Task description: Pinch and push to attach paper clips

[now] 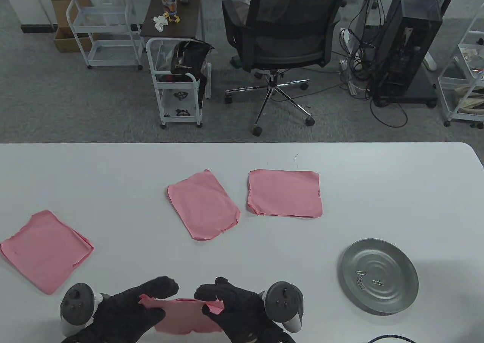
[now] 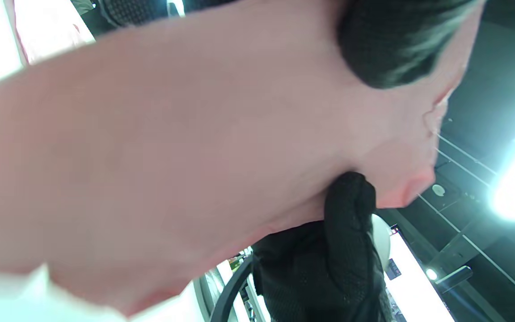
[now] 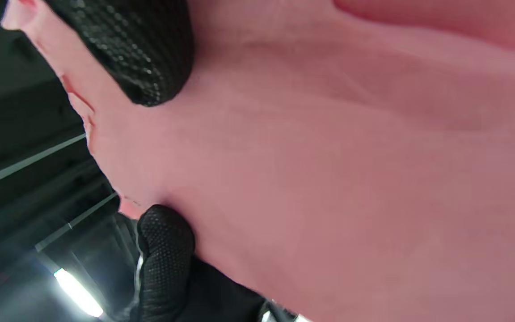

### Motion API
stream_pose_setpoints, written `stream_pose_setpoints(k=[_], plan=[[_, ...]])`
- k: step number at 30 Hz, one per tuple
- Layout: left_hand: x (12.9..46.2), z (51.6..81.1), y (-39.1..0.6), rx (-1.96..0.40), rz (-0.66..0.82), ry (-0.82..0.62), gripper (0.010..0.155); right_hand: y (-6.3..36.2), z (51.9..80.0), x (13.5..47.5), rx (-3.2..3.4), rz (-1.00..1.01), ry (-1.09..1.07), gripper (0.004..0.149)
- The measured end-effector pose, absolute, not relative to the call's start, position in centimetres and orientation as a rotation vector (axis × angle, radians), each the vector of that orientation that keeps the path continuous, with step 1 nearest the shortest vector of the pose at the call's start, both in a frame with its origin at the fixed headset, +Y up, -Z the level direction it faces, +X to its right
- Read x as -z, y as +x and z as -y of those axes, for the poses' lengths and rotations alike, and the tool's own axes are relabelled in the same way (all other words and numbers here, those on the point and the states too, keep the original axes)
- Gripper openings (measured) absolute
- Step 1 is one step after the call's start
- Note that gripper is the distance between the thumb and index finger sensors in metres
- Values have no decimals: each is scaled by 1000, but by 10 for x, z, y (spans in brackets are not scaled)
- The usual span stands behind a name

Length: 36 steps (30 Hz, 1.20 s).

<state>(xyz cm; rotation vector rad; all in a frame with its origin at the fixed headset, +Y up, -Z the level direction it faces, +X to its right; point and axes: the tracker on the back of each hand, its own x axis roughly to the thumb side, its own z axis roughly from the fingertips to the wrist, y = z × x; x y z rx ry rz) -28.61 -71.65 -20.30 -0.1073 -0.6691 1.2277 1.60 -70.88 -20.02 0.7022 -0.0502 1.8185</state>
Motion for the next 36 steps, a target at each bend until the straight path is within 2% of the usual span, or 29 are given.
stream_pose_setpoints(k=[3,5,8,11,15,18,20,22,27,29,32,34,36], plan=[[205,727,-287,-1166,634,-81,46,17,716,206,-1940,54,688,42],[209,739,-287,-1058,610,-137,47,18,728,212,-2028,12,661,45],[213,746,-287,-1096,598,-173,47,19,740,220,-2061,-87,637,45],[206,727,-285,-1139,650,-87,47,20,724,212,-1978,-46,663,46],[194,706,-283,-1054,722,29,47,21,710,204,-1962,63,686,46],[199,716,-282,-950,687,0,47,20,721,211,-2010,46,642,44],[205,730,-284,-955,670,-63,46,22,741,220,-2038,-88,597,44],[205,724,-285,-1008,673,-38,47,22,733,218,-1939,-128,632,44],[193,704,-283,-995,724,53,47,22,703,200,-2017,118,676,44],[196,711,-283,-941,697,27,47,22,709,204,-2055,99,651,43],[203,726,-282,-885,686,-58,47,23,733,217,-2048,-92,609,44],[202,722,-282,-934,696,-27,49,25,725,214,-1962,-102,625,43],[200,719,-282,-982,692,-14,56,28,712,207,-1990,-2,656,43]])
